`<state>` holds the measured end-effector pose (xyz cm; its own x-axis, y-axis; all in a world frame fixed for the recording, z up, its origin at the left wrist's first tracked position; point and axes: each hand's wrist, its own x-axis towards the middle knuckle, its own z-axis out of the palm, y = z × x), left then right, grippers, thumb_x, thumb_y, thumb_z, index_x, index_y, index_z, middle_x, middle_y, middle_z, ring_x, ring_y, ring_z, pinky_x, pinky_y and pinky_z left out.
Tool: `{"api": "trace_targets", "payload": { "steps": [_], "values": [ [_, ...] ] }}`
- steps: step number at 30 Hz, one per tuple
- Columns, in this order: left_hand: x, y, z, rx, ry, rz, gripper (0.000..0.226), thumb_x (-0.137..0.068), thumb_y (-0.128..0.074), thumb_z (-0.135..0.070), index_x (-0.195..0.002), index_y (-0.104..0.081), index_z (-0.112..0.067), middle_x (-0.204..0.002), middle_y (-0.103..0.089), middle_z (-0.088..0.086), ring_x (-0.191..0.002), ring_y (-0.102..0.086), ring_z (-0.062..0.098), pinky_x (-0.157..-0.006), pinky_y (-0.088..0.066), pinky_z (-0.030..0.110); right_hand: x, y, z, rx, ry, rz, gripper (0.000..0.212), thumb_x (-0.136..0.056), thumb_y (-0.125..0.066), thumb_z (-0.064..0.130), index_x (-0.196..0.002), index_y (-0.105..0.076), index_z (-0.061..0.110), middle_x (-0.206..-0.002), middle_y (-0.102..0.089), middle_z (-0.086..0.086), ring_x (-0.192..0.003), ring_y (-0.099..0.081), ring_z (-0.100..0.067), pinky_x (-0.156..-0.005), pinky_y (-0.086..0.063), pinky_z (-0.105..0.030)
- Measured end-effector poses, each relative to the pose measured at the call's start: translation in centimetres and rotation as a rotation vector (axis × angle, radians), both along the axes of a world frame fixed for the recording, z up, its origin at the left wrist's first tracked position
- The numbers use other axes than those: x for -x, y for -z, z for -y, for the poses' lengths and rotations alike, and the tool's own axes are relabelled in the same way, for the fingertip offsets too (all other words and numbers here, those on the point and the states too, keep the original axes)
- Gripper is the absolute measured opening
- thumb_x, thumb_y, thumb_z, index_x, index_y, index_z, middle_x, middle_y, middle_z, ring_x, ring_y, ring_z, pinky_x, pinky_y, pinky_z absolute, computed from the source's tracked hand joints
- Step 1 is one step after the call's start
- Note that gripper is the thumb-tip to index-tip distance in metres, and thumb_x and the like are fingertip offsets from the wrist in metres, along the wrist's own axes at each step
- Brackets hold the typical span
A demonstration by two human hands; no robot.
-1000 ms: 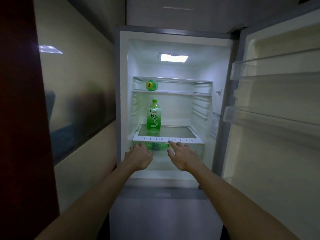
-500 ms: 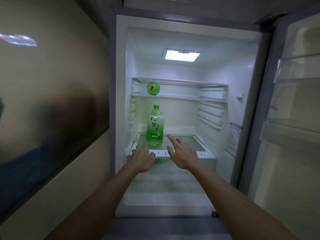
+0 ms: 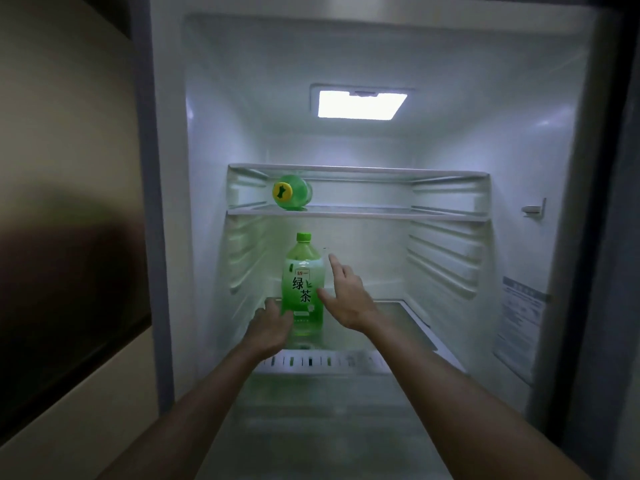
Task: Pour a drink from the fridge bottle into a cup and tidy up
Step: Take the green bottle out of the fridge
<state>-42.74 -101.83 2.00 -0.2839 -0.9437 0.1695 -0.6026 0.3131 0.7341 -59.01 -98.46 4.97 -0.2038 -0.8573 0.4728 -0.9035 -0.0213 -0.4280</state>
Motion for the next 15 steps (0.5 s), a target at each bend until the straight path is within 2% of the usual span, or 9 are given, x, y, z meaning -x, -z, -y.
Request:
{"api": "trace_targets", "payload": {
  "steps": [4, 6, 8, 9, 12, 15],
  "values": [
    [1.8, -0.3, 2.1, -0.108, -0.06, -0.224, 0.047, -0.098, -0.042, -0.029, -0.138, -0.036, -0.004, -0.131, -0.053, 0.021, -0.109, -0.056, 0.032, -0.085, -0.044, 0.035, 0.9, -0.1, 3.8, 0.062, -0.151, 0.127, 0.081, -0.096, -0.052, 0.047, -0.156, -0.001, 0.028, -0.159, -0.018, -0.006, -0.143, -0.023, -0.031, -0.116, -0.024, -0.052],
    [2.6, 0.0, 3.4, -0.183, -0.049, -0.319, 0.052, -0.091, -0.043, -0.038, -0.133, -0.042, -0.009, -0.126, -0.057, 0.017, -0.104, -0.058, 0.029, -0.09, -0.048, 0.038, 1.1, 0.0, 5.2, 0.097, -0.223, 0.199, 0.084, -0.094, -0.053, 0.051, -0.156, -0.002, 0.028, -0.161, -0.013, -0.005, -0.146, -0.019, -0.028, -0.119, -0.018, -0.051],
    [3.3, 1.1, 5.6, -0.247, -0.067, -0.392, 0.062, -0.075, -0.041, -0.047, -0.128, -0.047, -0.016, -0.123, -0.06, 0.013, -0.107, -0.059, 0.031, -0.097, -0.048, 0.046, 1.3, 0.1, 6.5, 0.117, -0.274, 0.288, 0.085, -0.093, -0.056, 0.051, -0.156, -0.003, 0.031, -0.161, -0.012, -0.004, -0.147, -0.018, -0.025, -0.12, -0.018, -0.05],
    [3.7, 1.7, 6.7, -0.27, -0.07, -0.416, 0.062, -0.073, -0.04, -0.048, -0.127, -0.049, -0.018, -0.122, -0.06, 0.012, -0.108, -0.059, 0.031, -0.099, -0.047, 0.047, 1.3, 0.2, 7.1, 0.122, -0.295, 0.332, 0.084, -0.093, -0.057, 0.05, -0.156, -0.004, 0.032, -0.162, -0.011, -0.003, -0.147, -0.017, -0.025, -0.119, -0.019, -0.048],
    [4.0, 0.9, 5.9, -0.309, -0.051, -0.44, 0.044, -0.091, -0.039, -0.041, -0.124, -0.053, -0.016, -0.122, -0.061, 0.01, -0.11, -0.058, 0.029, -0.099, -0.045, 0.044, 1.2, 0.5, 8.4, 0.156, -0.347, 0.425, 0.081, -0.092, -0.061, 0.047, -0.154, -0.01, 0.037, -0.16, -0.016, -0.002, -0.145, -0.022, -0.022, -0.117, -0.023, -0.046],
    [4.3, 0.2, 5.5, -0.316, -0.034, -0.486, 0.03, -0.1, -0.034, -0.028, -0.111, -0.059, -0.015, -0.117, -0.064, 0.012, -0.103, -0.06, 0.027, -0.086, -0.045, 0.034, 1.3, 0.8, 9.4, 0.202, -0.357, 0.479, 0.078, -0.088, -0.065, 0.049, -0.151, -0.021, 0.036, -0.157, -0.028, 0.0, -0.141, -0.029, -0.018, -0.115, -0.029, -0.044]
  ]
}}
